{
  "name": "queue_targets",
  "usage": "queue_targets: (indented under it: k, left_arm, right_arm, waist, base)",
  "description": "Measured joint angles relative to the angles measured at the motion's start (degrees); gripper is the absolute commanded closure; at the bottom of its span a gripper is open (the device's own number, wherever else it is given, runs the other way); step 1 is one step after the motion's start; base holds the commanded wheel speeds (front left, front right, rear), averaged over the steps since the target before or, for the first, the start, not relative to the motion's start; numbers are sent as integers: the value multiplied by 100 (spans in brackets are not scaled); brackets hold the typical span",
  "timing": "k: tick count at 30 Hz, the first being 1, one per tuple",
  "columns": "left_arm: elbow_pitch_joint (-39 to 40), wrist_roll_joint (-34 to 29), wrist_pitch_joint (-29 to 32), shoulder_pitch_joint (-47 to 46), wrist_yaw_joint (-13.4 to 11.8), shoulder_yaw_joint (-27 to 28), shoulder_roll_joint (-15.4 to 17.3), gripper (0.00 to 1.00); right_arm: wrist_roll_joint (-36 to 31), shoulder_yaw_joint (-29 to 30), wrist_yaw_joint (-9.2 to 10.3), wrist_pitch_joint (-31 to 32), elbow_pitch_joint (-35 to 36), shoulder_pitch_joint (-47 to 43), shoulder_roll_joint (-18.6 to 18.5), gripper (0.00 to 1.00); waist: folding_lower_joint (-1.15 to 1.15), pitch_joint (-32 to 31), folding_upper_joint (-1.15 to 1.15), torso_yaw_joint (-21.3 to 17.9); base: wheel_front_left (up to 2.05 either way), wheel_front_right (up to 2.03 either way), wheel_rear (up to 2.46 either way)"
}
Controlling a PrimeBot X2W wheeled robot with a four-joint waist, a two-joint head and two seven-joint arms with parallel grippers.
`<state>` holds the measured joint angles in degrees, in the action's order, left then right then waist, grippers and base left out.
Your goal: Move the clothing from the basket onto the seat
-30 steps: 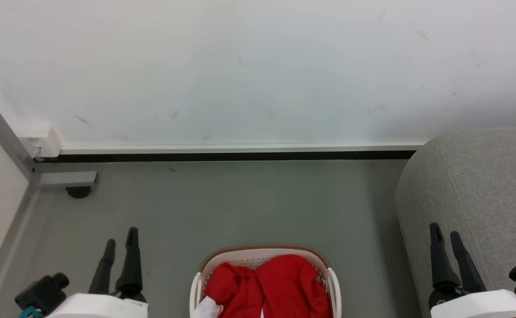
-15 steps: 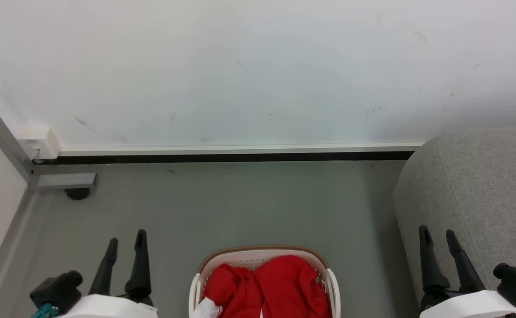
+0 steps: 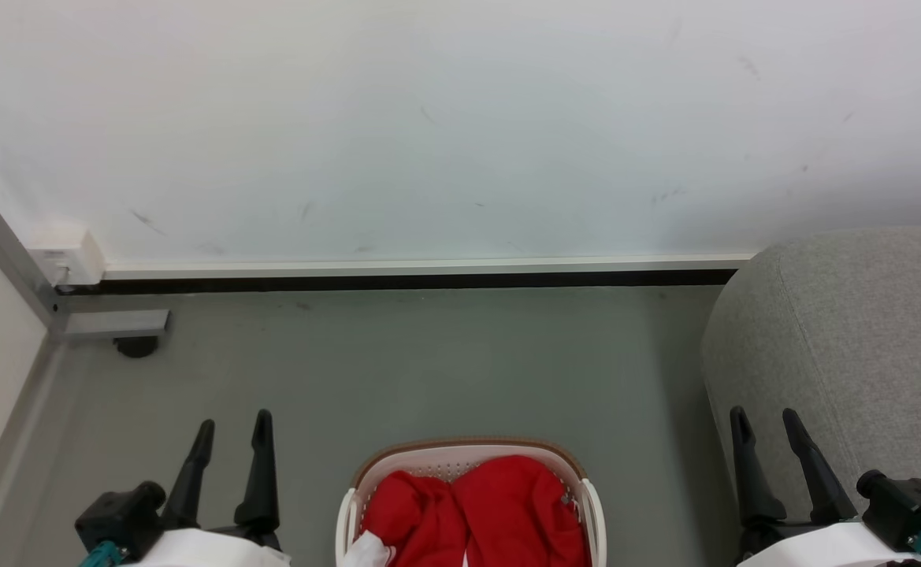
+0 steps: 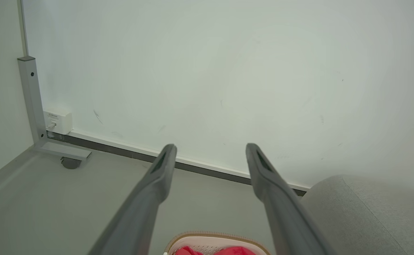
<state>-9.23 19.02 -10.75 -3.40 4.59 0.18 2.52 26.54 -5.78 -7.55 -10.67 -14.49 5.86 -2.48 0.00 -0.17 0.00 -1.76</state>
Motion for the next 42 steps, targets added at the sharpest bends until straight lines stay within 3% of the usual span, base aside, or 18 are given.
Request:
queue_targets:
  k: [42]
  left_arm:
    - [-27, -1302, -438, 0, 100, -54, 13, 0]
  right_arm:
    - [-1319, -214, 0, -437, -2, 92, -19, 0]
  waist:
    - [0, 33, 0, -77]
  base:
    - [0, 0, 0]
